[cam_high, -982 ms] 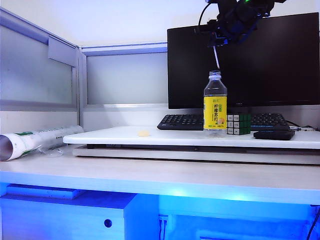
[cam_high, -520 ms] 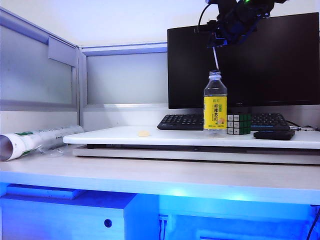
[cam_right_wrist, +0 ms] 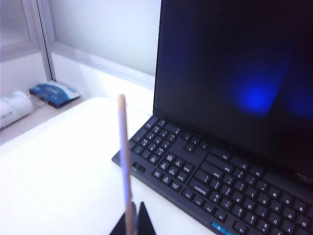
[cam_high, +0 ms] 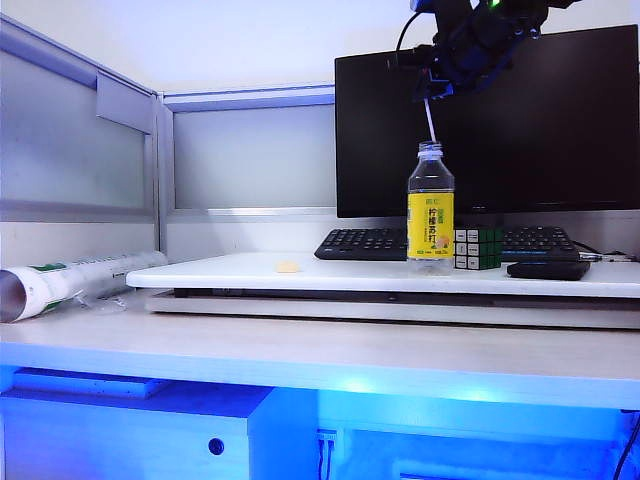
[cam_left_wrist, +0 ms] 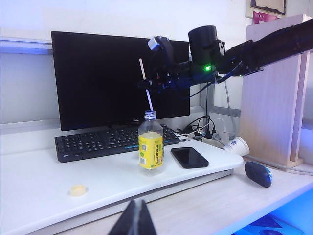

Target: Grab a stick from the table and stick it in a plastic bottle.

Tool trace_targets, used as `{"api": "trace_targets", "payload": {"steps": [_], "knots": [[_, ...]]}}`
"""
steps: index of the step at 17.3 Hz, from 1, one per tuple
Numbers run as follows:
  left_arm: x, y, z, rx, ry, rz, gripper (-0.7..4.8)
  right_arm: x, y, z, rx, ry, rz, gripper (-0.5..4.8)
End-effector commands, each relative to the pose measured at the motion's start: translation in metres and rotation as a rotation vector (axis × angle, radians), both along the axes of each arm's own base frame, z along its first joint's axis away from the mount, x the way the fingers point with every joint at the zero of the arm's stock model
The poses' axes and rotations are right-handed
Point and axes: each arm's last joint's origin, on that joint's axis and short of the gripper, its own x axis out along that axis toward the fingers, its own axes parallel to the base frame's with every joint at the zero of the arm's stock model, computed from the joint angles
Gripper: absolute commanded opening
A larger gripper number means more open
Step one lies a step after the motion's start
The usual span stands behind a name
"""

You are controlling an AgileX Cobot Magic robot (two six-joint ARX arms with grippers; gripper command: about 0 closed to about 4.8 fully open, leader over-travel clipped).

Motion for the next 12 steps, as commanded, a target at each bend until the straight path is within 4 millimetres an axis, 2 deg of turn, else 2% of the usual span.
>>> {"api": "trace_targets", "payload": {"steps": [1,10,11,12], "knots": [[-0.0008,-0.0001,0.0019,0.000,-0.018,-0.004,-0.05,-0.0006,0.0003,-0.0012,0.004,-0.004,0.002,-0.09],[-0.0008,-0.0001,0.0019,0.000,-0.018,-0.004,-0.05,0.0024,0.0013,-0.0086,0.017,0.020,0.003,-0.03],[-0.0008,-0.0001,0.0019,0.000,-0.018,-0.004,-0.05,0.0024,0.0013,-0.0086,0.017,0.020,0.003,0.22],[-0.0008,-0.0001,0.0017,0.000,-0.017,-0.004,-0.05,0.0024,0.0013,-0.0086,0.017,0.020,0.003,1.20]]}}
